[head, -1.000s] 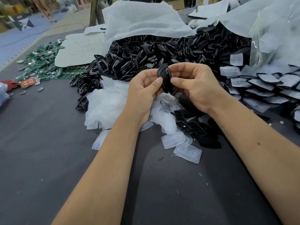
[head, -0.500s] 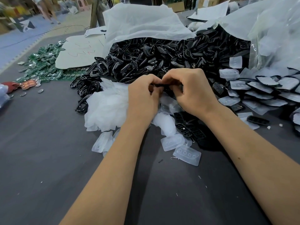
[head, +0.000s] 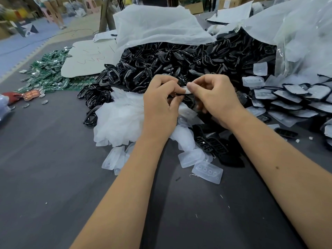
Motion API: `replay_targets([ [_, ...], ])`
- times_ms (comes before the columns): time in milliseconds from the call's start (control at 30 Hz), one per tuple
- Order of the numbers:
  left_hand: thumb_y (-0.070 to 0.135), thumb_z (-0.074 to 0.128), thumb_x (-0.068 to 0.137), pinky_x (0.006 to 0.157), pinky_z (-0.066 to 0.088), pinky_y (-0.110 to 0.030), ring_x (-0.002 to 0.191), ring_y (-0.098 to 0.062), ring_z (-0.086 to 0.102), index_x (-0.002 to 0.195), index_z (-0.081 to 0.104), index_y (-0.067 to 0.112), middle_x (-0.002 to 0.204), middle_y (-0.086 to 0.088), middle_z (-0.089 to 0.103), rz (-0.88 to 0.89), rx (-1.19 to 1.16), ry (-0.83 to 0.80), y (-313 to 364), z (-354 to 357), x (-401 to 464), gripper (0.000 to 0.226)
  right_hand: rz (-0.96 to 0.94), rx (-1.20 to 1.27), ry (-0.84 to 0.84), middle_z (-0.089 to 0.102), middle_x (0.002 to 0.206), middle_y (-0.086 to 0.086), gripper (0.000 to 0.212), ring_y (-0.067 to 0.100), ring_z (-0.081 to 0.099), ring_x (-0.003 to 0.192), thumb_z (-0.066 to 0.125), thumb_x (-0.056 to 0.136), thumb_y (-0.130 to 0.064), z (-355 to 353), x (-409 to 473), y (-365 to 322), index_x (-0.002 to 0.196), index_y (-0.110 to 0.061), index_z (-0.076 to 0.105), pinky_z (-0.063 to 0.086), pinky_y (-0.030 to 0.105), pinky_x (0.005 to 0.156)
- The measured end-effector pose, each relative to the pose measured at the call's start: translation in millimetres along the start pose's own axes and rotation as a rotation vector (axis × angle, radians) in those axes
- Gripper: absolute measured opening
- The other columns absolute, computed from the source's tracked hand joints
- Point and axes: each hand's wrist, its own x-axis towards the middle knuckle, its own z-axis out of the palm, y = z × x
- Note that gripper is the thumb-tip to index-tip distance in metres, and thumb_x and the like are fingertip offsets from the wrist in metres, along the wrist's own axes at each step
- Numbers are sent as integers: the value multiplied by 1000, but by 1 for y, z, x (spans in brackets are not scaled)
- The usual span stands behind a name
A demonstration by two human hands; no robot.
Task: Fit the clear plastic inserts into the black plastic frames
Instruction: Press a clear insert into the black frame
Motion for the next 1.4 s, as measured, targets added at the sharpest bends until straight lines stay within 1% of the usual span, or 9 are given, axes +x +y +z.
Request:
replay_targets([
  [100,-14,76,80,72,54,-16,97,-4,61,87,75,3,109,-6,61,-27,8,-20,3,-1,-1,19,-30,-15,42,70,66,7,6,12,59,48,79,89,-21,0,1,2,85,-21,75,48,24,48],
  [233,-12,62,78,65,49,-15,80,-8,64,103,70,11,108,-3,64,-181,-95,-80,7,-2,-1,34,-97,-64,65,72,73,4,10,11,60,55,82,88,-18,-2,0,3,90,-20,73,53,31,58],
  [400,8,76,92,64,59,-19,71,-3,71,96,73,11,84,1,74,-372,-190,-33,0,0,3,6,-183,-146,40,73,80,3,11,18,69,71,82,87,-15,-1,-3,0,95,-15,74,60,33,72],
  [500,5,78,91,69,66,-42,70,-18,77,85,74,10,76,-5,76,-434,-263,-39,-3,0,3,9,-236,-208,39,69,75,-6,11,9,66,66,83,86,-18,0,-4,-2,94,-16,75,54,22,66],
  [567,4,78,90,70,66,-45,69,-21,77,83,74,8,75,-7,76,-442,-252,-28,-4,0,2,9,-256,-265,42,68,74,-4,13,12,65,67,84,86,-22,0,-4,-3,93,-16,75,54,25,66],
  [800,10,81,86,71,66,-39,70,-13,75,84,78,17,74,3,76,-425,-110,-32,-4,2,2,9,-202,-360,40,66,69,0,23,12,64,61,88,82,-34,-7,-4,-4,87,-17,74,46,20,59],
  [1033,11,85,84,78,64,-44,76,-21,75,92,79,16,78,1,76,-407,-37,-63,2,1,2,11,-92,-300,-75,66,66,8,23,17,67,43,87,85,-20,-13,-4,-6,87,-12,66,50,24,42],
  [1267,10,81,86,80,60,-39,77,-16,72,92,79,14,84,0,75,-321,109,-86,21,4,6,7,-54,-339,-116,69,55,5,18,17,67,42,85,85,-12,-21,-4,-18,83,-9,68,49,20,40],
  [1400,12,83,83,77,61,-38,73,-15,73,89,79,17,79,2,73,-250,108,-63,45,7,21,8,39,-176,-69,71,57,8,25,24,72,49,89,82,-12,-48,-3,-32,89,-8,65,52,26,42],
])
